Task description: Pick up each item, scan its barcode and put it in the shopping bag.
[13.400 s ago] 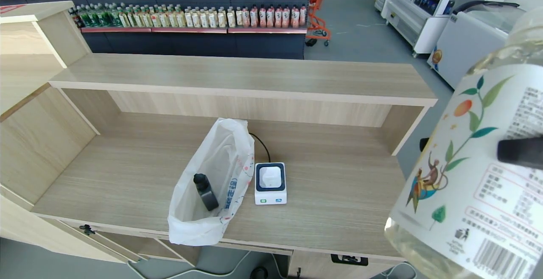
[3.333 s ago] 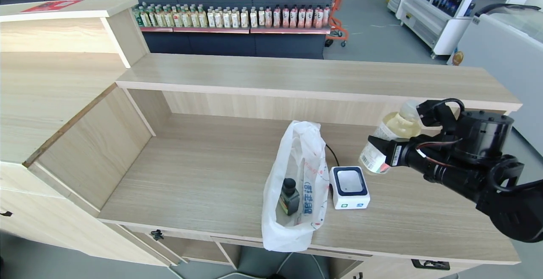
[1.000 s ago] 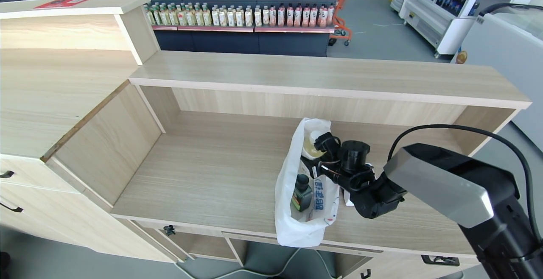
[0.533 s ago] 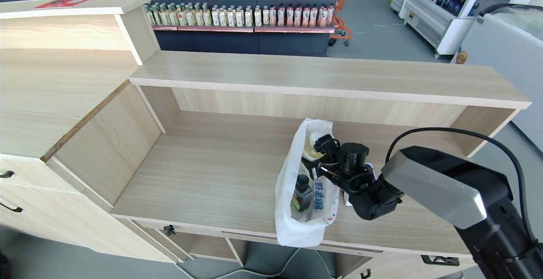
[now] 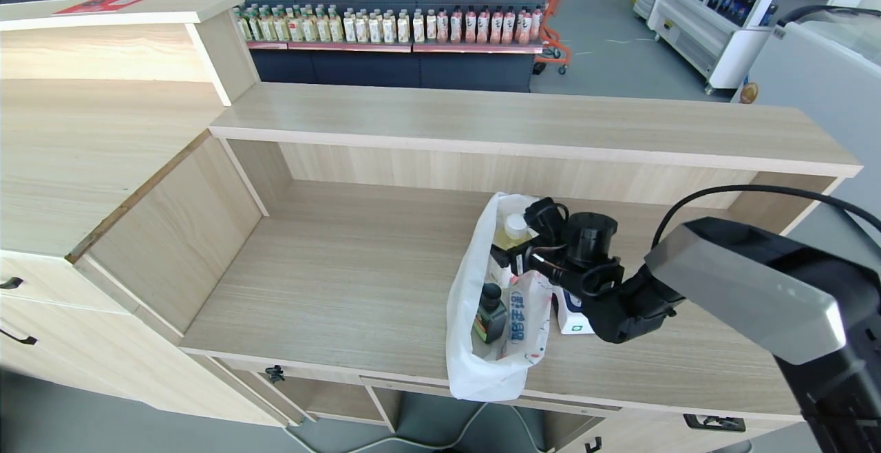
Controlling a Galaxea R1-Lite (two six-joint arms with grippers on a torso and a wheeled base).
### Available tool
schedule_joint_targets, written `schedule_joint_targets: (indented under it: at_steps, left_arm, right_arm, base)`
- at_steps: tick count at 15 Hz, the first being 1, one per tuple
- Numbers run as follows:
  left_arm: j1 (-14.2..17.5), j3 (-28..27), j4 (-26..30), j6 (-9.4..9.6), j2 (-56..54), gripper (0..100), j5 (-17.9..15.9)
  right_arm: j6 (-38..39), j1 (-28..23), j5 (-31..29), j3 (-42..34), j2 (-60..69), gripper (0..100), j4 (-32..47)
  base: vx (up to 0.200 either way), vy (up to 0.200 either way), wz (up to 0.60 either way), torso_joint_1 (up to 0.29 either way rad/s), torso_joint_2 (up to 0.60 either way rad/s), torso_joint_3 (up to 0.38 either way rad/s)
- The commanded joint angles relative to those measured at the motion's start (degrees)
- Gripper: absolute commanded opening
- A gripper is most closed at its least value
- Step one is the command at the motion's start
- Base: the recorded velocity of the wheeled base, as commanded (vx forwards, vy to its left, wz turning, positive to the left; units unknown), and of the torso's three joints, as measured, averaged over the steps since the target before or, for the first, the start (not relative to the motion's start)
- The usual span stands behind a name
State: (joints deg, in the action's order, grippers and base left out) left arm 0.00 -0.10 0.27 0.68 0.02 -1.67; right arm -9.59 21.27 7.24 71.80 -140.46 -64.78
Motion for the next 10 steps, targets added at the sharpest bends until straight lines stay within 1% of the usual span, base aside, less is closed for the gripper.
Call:
schedule_joint_targets:
  at_steps: [1, 4, 5, 6, 7, 8, 9, 10]
  left_arm:
    - [0.0, 0.0, 0.0, 0.02, 0.0, 0, 0.0]
    - [0.0, 0.0, 0.0, 0.02, 0.0, 0, 0.0]
    - [0.0, 0.0, 0.0, -0.07, 0.0, 0, 0.0]
    - [0.0, -0.1, 0.0, 0.02, 0.1, 0, 0.0]
    - [0.0, 0.0, 0.0, 0.02, 0.0, 0, 0.0]
    - [0.0, -0.1, 0.0, 0.02, 0.0, 0, 0.0]
    - [0.0, -0.1, 0.0, 0.02, 0.0, 0, 0.0]
    - [0.0, 0.0, 0.0, 0.02, 0.0, 0, 0.0]
  right_arm:
    - [2.2, -0.3, 1.7, -7.4, 11.0, 100, 1.9]
    - [9.1, 0.0, 1.6, -19.2, 25.7, 100, 2.6]
    - [10.6, -0.1, 1.2, -23.2, 32.6, 100, 5.1]
    - [11.1, -0.7, 1.1, -26.4, 39.2, 100, 9.1]
    - [11.6, -2.5, -0.3, -29.5, 46.6, 100, 13.5]
    - [12.0, -3.3, -2.1, -31.0, 50.6, 100, 16.1]
    - [12.0, -5.5, -7.4, -35.1, 60.5, 100, 23.1]
    - [12.1, -7.7, -9.0, -38.3, 67.5, 100, 28.2]
  base:
    - [0.000, 0.000, 0.00, 0.000, 0.00, 0.000]
    - [0.000, 0.000, 0.00, 0.000, 0.00, 0.000]
    - [0.000, 0.000, 0.00, 0.000, 0.00, 0.000]
    - [0.000, 0.000, 0.00, 0.000, 0.00, 0.000]
    - [0.000, 0.000, 0.00, 0.000, 0.00, 0.000]
    - [0.000, 0.000, 0.00, 0.000, 0.00, 0.000]
    - [0.000, 0.000, 0.00, 0.000, 0.00, 0.000]
    - [0.000, 0.000, 0.00, 0.000, 0.00, 0.000]
